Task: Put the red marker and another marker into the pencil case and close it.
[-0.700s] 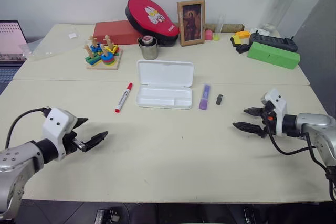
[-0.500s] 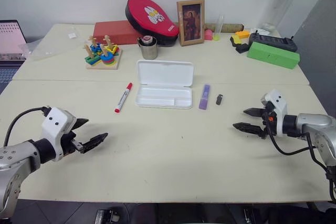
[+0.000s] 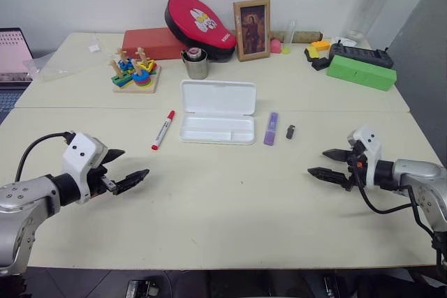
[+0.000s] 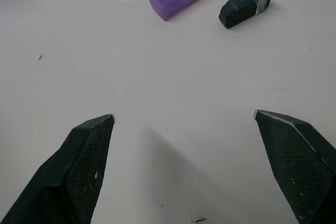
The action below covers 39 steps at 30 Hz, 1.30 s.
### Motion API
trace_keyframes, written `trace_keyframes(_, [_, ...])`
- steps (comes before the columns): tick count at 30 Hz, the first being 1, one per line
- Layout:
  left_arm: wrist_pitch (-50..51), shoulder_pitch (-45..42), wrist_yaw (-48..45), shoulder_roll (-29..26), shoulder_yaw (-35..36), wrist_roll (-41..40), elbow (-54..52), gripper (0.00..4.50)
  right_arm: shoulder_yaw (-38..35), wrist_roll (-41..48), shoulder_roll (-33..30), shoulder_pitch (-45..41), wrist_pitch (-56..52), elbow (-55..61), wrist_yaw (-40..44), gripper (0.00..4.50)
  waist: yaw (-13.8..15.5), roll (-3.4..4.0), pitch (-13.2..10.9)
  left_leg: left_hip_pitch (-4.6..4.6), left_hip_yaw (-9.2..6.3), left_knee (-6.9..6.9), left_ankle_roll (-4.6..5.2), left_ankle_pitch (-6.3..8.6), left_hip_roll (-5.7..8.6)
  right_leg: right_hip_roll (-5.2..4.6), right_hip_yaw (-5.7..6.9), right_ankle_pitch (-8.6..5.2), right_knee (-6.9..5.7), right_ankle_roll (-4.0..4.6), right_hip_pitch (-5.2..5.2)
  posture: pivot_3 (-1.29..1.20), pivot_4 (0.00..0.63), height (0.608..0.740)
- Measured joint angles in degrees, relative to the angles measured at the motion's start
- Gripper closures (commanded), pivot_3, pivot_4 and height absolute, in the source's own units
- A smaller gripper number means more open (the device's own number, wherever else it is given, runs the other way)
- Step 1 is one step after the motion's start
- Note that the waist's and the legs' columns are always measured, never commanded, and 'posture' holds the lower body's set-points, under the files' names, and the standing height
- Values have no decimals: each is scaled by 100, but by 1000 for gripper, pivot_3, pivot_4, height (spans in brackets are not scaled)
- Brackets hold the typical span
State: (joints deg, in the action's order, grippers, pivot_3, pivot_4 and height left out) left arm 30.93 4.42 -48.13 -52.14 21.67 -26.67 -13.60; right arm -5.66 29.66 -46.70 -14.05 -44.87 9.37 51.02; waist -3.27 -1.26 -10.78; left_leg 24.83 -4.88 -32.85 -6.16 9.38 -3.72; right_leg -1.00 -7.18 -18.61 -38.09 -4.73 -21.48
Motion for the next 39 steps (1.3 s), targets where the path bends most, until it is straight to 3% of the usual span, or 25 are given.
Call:
trace_keyframes(13, [1,279,31,72,2,139,-3,0,-11,116,260,-87,-8,148,-87,18,-4,0,0,-2,-1,-6,0,0,0,0,1,3,-8,-1,2,0,150,740])
trace_keyframes(18, [123,136,177,275,76,-39,-198,0,43,322,727,-663,3,162,-90,18,-2,0,0,-2,-2,-10,0,-1,0,1,2,5,-14,-3,4,0,150,740])
trace_keyframes(22, [262,-201,280,597,-39,-346,-652,0,625,175,1186,-1325,125,91,-129,18,-3,-1,1,-6,-4,-19,-1,-1,3,1,1,5,-49,-3,2,0,150,740])
trace_keyframes(27, [384,-648,518,1431,-1083,-487,-1111,0,1690,-706,2118,-2485,571,-1227,-348,18,-9,-2,2,-12,-14,-28,-3,-3,2,9,3,5,-84,-1,-3,0,150,740])
trace_keyframes(34, [365,-1182,665,1845,-1464,-495,-1120,0,2359,-1539,2736,-3300,1359,-3031,-42,18,-3,-2,2,-12,-25,-32,-3,-4,3,11,11,5,-87,0,2,0,150,740])
trace_keyframes(39, [339,-1415,771,2061,-1532,-493,-1104,0,2774,-2088,3103,-3686,1962,-4038,286,1187,-7,-1,3,-13,-30,-33,-4,-4,3,12,15,6,-89,0,5,0,150,740])
